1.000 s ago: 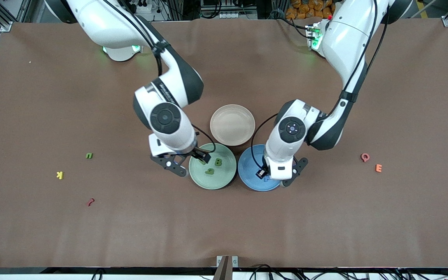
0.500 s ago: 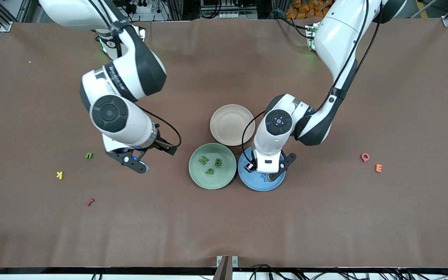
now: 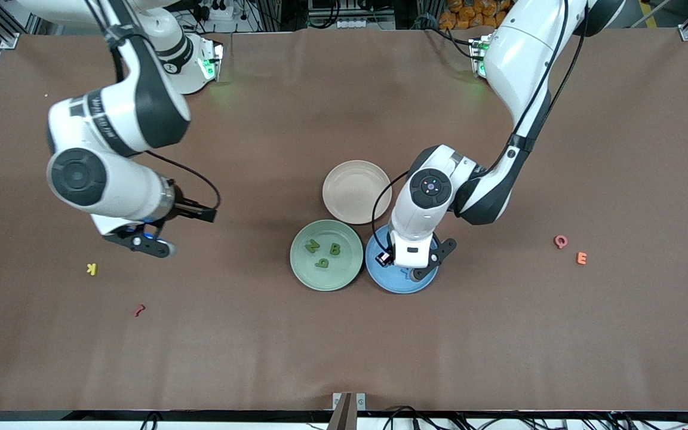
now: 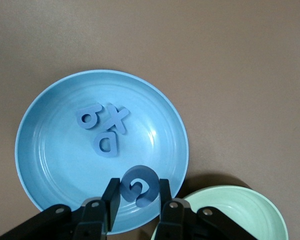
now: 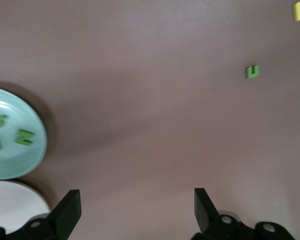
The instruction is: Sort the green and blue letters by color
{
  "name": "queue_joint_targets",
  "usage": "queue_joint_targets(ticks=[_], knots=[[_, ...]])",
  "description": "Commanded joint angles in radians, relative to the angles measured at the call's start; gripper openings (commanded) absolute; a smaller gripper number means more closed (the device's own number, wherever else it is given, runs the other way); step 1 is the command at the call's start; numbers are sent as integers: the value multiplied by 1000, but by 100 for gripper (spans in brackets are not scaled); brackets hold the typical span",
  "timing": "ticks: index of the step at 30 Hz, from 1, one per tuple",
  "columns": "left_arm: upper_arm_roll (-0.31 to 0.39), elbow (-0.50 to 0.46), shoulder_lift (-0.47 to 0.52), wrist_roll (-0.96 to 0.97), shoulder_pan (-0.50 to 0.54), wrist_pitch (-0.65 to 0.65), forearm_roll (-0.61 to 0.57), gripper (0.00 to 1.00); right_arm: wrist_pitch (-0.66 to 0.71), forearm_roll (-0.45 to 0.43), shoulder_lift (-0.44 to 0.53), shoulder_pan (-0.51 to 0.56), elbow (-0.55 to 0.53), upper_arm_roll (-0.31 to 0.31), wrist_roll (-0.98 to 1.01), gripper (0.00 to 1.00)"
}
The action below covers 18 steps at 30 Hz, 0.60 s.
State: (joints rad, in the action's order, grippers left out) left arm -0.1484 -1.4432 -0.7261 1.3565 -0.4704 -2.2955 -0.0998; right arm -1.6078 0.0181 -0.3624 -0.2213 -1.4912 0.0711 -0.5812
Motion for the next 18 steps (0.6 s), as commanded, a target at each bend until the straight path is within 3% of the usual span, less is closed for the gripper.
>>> queue_joint_targets(ticks=[1, 7, 16, 18], knots=[[-2, 12, -9, 4, -4, -1, 14, 6, -59, -17, 112, 80, -168, 19, 104, 100], [-2, 7, -16, 35, -20, -1, 26, 6, -194, -38, 195, 147, -337, 19, 196, 100], [-2, -3, -36, 30, -19, -1, 28, 7, -320, -64, 247, 235, -475, 19, 303, 100], [-2, -3, -50, 29, -20, 1, 26, 14, -349, -67, 261, 253, -506, 21, 325, 100]])
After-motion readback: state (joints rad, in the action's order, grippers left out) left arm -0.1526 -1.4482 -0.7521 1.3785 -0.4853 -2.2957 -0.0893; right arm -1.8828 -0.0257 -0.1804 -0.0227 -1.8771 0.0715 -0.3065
